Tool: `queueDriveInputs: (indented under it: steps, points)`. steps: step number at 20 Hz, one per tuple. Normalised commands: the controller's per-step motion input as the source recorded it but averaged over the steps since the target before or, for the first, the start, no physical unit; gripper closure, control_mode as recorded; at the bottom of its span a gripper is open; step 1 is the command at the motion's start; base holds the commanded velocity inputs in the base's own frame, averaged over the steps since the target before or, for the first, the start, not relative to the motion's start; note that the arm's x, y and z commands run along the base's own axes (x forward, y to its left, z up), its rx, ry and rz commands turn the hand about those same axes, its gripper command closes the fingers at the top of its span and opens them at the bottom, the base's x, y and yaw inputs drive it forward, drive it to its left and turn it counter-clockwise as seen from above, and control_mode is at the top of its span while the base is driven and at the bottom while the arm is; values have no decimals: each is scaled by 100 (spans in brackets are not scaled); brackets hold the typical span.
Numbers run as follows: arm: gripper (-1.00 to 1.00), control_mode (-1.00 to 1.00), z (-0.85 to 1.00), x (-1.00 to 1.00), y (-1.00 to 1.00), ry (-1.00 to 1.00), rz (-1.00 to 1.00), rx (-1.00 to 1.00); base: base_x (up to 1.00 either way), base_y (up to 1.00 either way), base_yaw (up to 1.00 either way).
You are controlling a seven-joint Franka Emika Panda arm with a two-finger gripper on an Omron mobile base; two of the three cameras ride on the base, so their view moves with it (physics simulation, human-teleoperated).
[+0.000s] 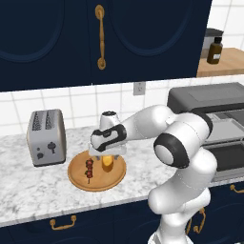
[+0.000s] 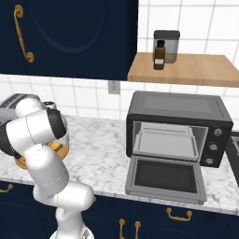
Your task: Pick up the kebab skewer and baguette bread, and place them inside the toaster oven. Close the toaster oven door and start by setting the timer.
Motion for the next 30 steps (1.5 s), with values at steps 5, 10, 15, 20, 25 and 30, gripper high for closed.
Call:
queueDriveInputs:
  steps: [5, 10, 15, 20, 25, 30]
  points:
    - [-100, -100, -24, 4, 0, 0, 0, 0, 0, 0, 0]
    - [-100, -100, -25, 2, 0, 0, 0, 0, 0, 0, 0]
    - [100, -100, -32, 1, 3, 0, 0, 0, 0, 0, 0]
    - [100, -100, -9, 0, 0, 0, 0, 0, 0, 0, 0]
    - [100, -100, -3, 0, 0, 0, 0, 0, 0, 0, 0]
    - [100, -100, -72, 0, 2, -1, 0, 0, 0, 0, 0]
